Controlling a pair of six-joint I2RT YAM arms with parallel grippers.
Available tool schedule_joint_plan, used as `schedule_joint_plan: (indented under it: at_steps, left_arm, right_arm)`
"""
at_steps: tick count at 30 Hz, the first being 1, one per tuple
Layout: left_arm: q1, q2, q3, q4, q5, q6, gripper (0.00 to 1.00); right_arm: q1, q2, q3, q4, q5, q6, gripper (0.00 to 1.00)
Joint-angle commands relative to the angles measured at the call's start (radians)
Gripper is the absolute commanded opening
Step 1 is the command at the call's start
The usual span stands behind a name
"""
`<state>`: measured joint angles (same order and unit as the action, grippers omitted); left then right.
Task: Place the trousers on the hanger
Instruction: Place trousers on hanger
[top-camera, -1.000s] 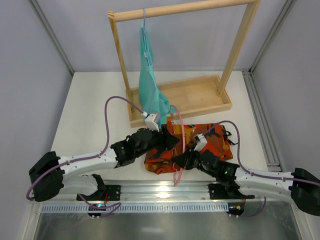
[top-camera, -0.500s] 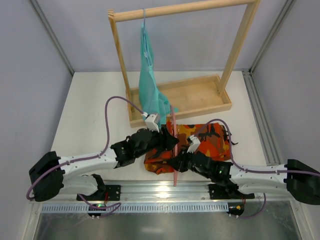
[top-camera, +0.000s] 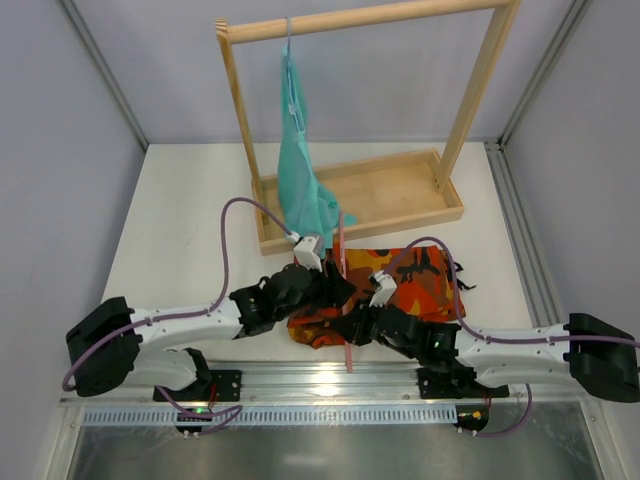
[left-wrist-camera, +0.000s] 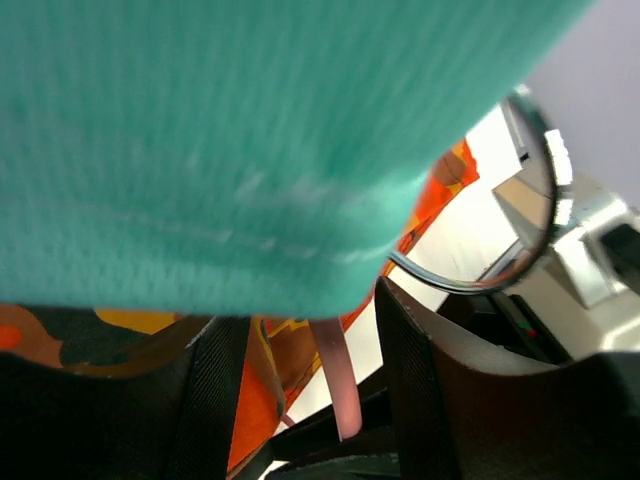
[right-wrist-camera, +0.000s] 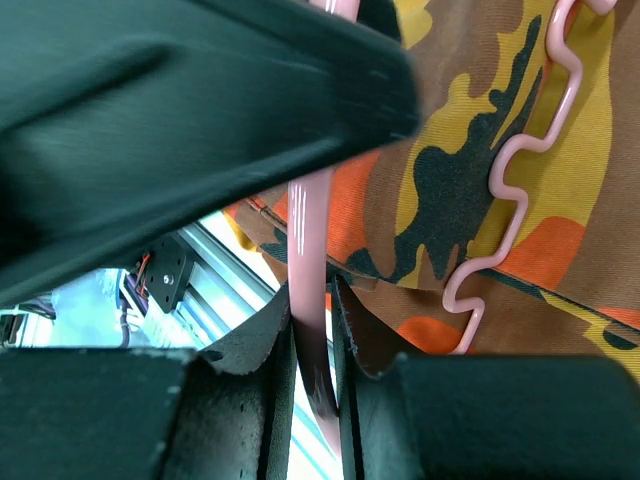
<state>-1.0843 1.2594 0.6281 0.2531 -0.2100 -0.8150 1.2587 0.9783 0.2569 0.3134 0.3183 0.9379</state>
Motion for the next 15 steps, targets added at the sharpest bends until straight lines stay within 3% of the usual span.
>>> schedule_joint_plan:
  at_steps: [1, 8, 15]
  left_arm:
    - [-0.015, 0.032, 0.025, 0.008, -0.061, -0.019, 0.52]
    - [-0.019, 0.048, 0.030, -0.067, -0.127, -0.065, 0.29]
    - [-0.020, 0.006, 0.030, -0.135, -0.172, -0.084, 0.07]
  right_arm:
    - [0.018, 0.000, 0.027, 0.049, 0.044, 0.001, 0.21]
    - [0.018, -0.085, -0.018, -0.037, 0.090, 0.015, 0.25]
    - [-0.004, -0.230, -0.019, -0.195, 0.188, 0.002, 0.42]
